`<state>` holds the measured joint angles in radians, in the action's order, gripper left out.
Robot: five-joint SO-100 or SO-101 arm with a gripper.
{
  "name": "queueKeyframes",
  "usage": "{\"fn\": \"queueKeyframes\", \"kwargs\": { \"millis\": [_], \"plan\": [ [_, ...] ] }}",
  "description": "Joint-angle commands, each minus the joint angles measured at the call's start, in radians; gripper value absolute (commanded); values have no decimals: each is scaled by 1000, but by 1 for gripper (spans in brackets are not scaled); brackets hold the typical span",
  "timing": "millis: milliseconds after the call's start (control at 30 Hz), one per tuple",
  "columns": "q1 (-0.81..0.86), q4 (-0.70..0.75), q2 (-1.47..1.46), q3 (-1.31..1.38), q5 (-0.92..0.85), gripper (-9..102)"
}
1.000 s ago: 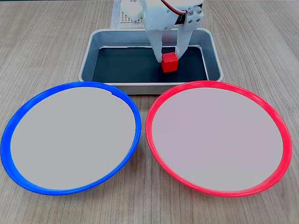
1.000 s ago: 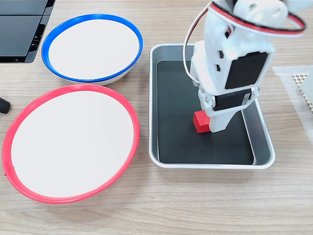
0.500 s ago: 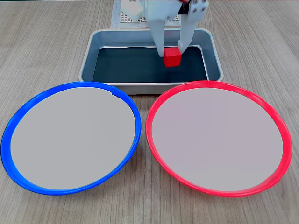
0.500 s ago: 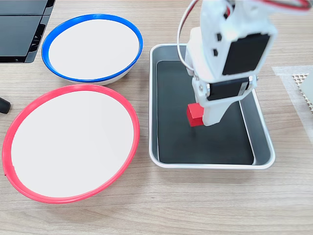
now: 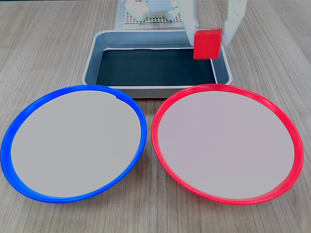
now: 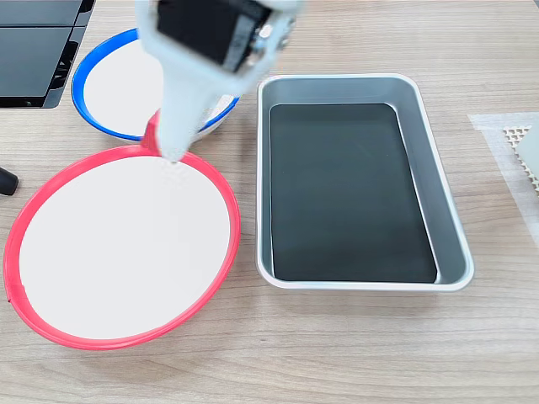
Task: Move a red block from tray to red dish
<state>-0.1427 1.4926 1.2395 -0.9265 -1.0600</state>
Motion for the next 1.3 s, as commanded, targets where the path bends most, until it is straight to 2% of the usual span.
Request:
{"fn": "queueKeyframes", "kwargs": {
  "millis": [0, 233, 300, 367, 433, 600, 733, 867, 967, 1067, 1133, 1267],
  "plan": [
    [15, -72, -164, 179, 29, 0],
    [29, -218, -453, 258, -40, 0],
    [35, -261, -483, 252, -64, 6],
    [38, -307, -486, 225, -95, 20],
    [40, -330, -474, 215, -95, 27],
    [31, -380, -367, 158, -48, 30],
    [21, -492, -164, 37, 149, 25],
    [28, -828, 150, -293, 388, 0],
    [49, -1055, 382, -532, 630, 0],
    [95, -1195, 600, -746, 913, 0],
    [133, -1172, 795, -919, 1046, 0],
    [187, -1075, 1009, -1138, 1169, 0]
  ]
}}
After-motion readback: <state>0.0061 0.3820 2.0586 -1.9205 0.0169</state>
